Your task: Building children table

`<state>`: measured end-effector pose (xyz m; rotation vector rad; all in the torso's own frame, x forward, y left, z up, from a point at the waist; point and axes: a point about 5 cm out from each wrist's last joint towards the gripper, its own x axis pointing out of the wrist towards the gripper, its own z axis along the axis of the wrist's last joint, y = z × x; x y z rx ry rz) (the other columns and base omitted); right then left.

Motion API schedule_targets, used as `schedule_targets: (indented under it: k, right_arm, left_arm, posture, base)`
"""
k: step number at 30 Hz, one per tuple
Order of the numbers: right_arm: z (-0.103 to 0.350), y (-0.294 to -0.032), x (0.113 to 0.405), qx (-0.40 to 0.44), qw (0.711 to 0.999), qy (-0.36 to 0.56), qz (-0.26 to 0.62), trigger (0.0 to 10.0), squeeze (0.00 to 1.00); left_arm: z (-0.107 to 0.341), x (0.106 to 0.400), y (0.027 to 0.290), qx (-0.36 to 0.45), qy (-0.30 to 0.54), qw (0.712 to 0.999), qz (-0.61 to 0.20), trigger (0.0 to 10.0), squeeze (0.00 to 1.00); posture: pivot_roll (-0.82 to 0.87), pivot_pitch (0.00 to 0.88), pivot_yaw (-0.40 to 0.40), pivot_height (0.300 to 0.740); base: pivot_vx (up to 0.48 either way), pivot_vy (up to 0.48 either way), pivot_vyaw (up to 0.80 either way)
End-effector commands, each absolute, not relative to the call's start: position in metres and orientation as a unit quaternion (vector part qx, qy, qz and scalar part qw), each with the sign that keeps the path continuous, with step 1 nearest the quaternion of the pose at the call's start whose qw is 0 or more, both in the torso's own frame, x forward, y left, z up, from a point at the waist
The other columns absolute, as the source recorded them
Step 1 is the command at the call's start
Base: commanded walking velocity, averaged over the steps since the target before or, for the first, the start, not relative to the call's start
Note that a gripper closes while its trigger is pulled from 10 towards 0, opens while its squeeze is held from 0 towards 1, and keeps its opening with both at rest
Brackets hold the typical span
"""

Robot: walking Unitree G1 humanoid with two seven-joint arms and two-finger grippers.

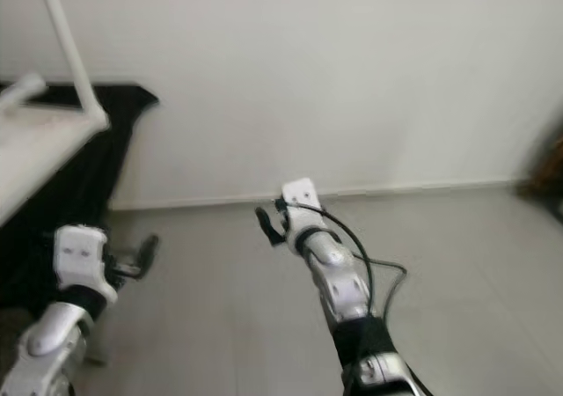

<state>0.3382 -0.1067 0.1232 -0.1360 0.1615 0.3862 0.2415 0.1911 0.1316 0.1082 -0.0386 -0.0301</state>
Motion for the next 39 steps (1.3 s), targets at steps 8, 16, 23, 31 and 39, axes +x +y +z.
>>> schedule_targets:
  k: [8, 16, 23, 31, 39]
  right_arm:
    - [0.1264, -0.1001, 0.3361, -0.095, 0.962, 0.065, 0.247, 10.0, 0.0]
    - [0.1272, -0.1004, 0.3365, -0.082, 0.962, 0.064, 0.254, 10.0, 0.0]
    - [0.1275, -0.1013, 0.3371, -0.078, 0.961, 0.064, 0.257, 10.0, 0.0]
    - [0.1274, -0.1026, 0.3377, -0.075, 0.959, 0.063, 0.264, 10.0, 0.0]
    - [0.1273, -0.1025, 0.3374, -0.066, 0.956, 0.063, 0.278, 10.0, 0.0]
  left_arm:
    - [0.1331, 0.2442, 0.1904, 0.054, -0.023, 0.998, -0.014, 10.0, 0.0]
    - [0.1329, 0.2448, 0.1901, 0.053, -0.024, 0.998, -0.014, 10.0, 0.0]
    - [0.1328, 0.2453, 0.1894, 0.052, -0.025, 0.998, -0.016, 10.0, 0.0]
    - [0.1325, 0.2461, 0.1884, 0.053, -0.026, 0.998, -0.017, 10.0, 0.0]
    - [0.1321, 0.2466, 0.1874, 0.049, -0.026, 0.998, -0.018, 10.0, 0.0]
  posture:
    - [-0.09, 0.0, -0.056, 0.74]
    - [-0.09, 0.0, -0.059, 0.74]
    - [-0.1, 0.0, -0.061, 0.74]
    - [-0.1, 0.0, -0.068, 0.74]
    - [-0.11, 0.0, -0.07, 0.74]
  base:
    - [0.392, 0.0, 0.5]
    - [0.388, 0.0, 0.4]
    - [0.39, 0.0, 0.0]
    - [0.39, 0.0, 0.0]
    - [0.391, 0.0, 0.0]
